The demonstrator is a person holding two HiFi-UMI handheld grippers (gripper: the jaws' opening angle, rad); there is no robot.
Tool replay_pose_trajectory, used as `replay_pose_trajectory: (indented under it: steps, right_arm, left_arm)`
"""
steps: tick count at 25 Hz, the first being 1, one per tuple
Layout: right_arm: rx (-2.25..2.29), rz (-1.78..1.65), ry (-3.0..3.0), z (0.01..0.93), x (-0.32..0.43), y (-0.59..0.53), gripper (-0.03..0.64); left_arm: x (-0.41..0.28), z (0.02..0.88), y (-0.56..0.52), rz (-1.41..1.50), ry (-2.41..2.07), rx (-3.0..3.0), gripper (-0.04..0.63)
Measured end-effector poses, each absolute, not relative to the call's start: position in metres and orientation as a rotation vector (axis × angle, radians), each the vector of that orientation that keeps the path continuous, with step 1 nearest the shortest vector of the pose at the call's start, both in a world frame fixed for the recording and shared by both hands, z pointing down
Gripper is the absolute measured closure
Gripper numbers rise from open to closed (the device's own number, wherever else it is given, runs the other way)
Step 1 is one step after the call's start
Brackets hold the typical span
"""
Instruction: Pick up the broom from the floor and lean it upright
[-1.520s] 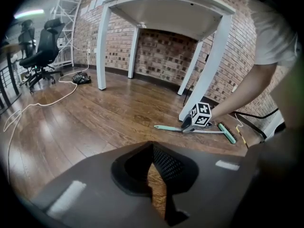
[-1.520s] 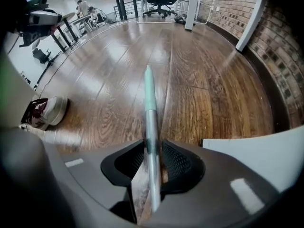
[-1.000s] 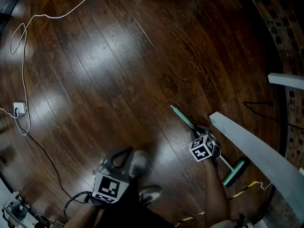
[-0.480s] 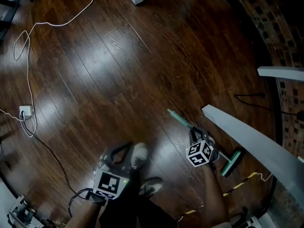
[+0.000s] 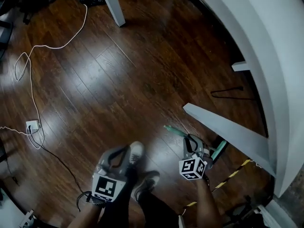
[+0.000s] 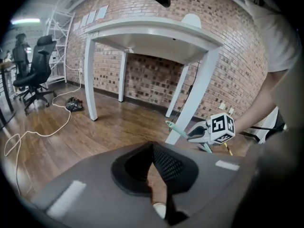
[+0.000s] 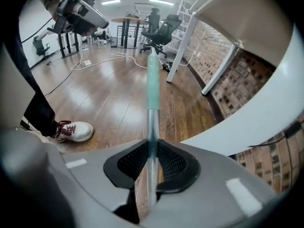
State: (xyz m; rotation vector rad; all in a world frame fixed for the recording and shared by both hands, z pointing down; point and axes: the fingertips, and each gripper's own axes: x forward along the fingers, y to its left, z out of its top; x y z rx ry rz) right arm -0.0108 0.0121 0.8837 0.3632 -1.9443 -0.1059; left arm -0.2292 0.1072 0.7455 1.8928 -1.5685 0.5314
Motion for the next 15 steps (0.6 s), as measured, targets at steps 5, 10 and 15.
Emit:
replay_pose_trajectory:
  steps: [5,10,15]
  right_arm:
    - [0.472,-0.104,-1.981,0.820,0.009,0.015,0.532]
    - [0.603,-0.065,-2.025,0.765,0.038,0.016,0.532]
    - [0.669,-0.040,-2.087,0.715,0.070,0.021,0.531]
  left_arm:
    - [-0.217,0.697,0.089,0.536,-1.556,1.970,0.600]
    - [-0.187,0.647,0.061,0.537,-1.539,2.028,0.600]
    - [-0.138,0.600,0.041,0.570,-1.507,2.115,0.600]
